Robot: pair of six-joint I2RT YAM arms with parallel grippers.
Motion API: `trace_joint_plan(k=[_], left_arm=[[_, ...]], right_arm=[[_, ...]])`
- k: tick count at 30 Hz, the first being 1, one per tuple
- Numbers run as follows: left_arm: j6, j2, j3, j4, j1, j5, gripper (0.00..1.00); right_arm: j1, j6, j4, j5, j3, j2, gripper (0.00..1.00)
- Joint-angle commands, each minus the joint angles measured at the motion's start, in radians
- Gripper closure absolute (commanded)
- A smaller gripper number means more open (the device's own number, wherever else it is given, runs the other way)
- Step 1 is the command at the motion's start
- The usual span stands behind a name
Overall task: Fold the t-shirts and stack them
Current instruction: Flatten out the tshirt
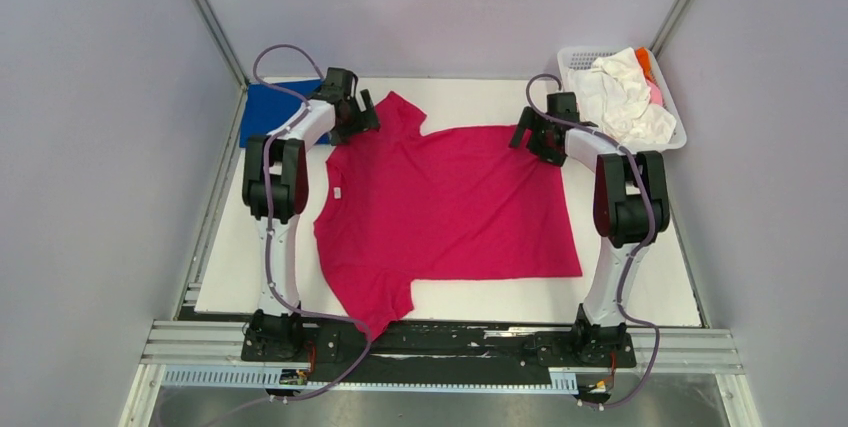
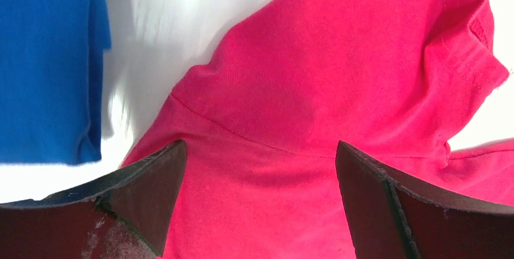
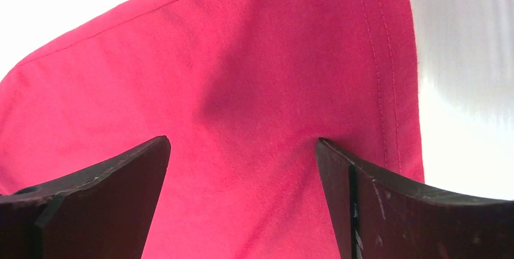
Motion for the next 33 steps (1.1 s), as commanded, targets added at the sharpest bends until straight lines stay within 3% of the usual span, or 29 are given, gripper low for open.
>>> trace_joint_plan(k=[1, 11, 17, 25, 33], left_arm=[[-0.003, 0.107, 0.136, -0.075, 0.021, 0.001, 0.00], [0.028, 0.317, 0.504, -0.180, 0.026, 0.040, 0.00], [0.091, 0.188, 0.520, -0.154, 0.002, 0.068, 0.00], [0.166, -0.236, 0.196, -0.093, -0.093, -0.036, 0.00], [0.081, -0.738, -0.399, -0.039, -0.241, -0.169, 0.00]], right_arm=[[-0.028, -0.007, -0.029, 0.045, 0.072, 0.073, 0.00], [-0.039, -0.065, -0.040, 0.036, 0.218, 0.114, 0.00], [-0.022, -0.112, -0.045, 0.010, 0.224, -0.027, 0.00], [0.005, -0.097, -0.038, -0.067, 0.061, -0.287, 0.00], [0.008, 0.048, -0.033, -0.042, -0.227, -0.586, 0.00]])
